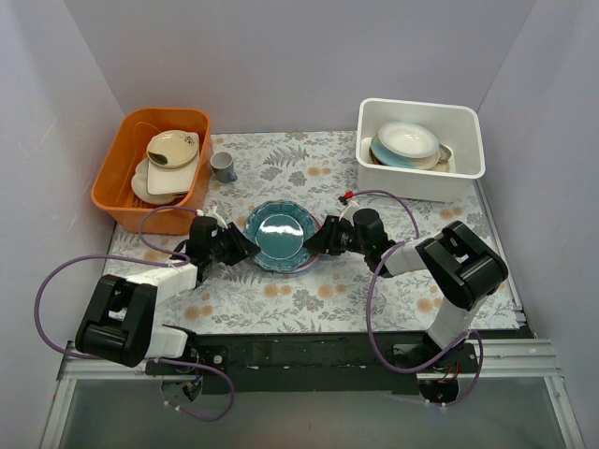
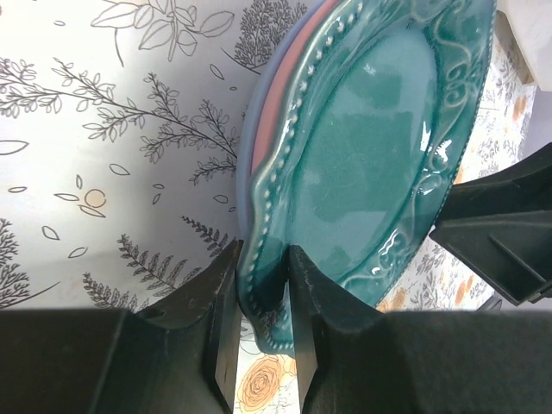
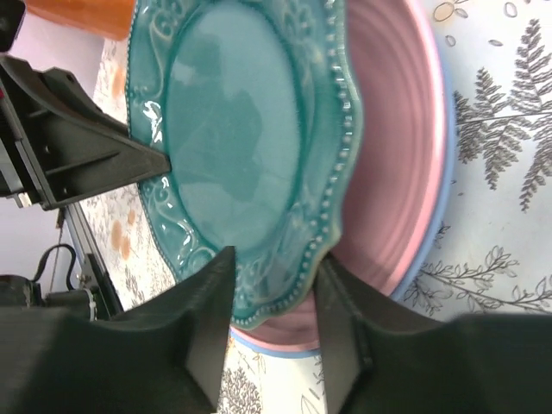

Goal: Place the plates into the plastic bin on the countertop
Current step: Pick up the plate at the center of the board.

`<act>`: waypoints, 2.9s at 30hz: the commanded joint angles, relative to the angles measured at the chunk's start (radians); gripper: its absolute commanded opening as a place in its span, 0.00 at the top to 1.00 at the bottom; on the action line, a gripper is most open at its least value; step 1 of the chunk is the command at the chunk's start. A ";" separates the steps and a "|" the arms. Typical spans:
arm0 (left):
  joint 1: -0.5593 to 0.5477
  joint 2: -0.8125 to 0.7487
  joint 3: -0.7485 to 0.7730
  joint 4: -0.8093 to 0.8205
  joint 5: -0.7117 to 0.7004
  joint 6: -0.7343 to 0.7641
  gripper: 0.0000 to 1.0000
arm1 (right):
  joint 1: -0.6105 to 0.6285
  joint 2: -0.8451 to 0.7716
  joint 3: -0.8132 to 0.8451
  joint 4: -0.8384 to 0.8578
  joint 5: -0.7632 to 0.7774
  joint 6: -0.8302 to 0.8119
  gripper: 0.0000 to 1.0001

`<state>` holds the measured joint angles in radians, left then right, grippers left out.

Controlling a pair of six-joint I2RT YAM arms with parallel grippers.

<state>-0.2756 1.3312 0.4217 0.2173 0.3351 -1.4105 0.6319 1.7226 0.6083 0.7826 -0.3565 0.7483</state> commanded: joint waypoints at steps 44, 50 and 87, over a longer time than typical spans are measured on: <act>-0.040 -0.223 0.062 -0.130 -0.007 0.064 0.07 | 0.068 -0.258 0.008 0.130 -0.122 0.046 0.99; -0.042 -0.291 0.055 -0.176 -0.056 0.070 0.02 | 0.052 -0.284 -0.004 0.083 -0.098 0.037 0.99; -0.040 -0.279 0.051 -0.067 -0.034 0.064 0.02 | -0.207 -0.644 -0.111 -0.246 -0.121 0.011 0.99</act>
<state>-0.3119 1.0470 0.4484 0.1204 0.2844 -1.3647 0.4442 1.1469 0.4454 0.4530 -0.4442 0.7490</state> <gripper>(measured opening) 0.981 0.063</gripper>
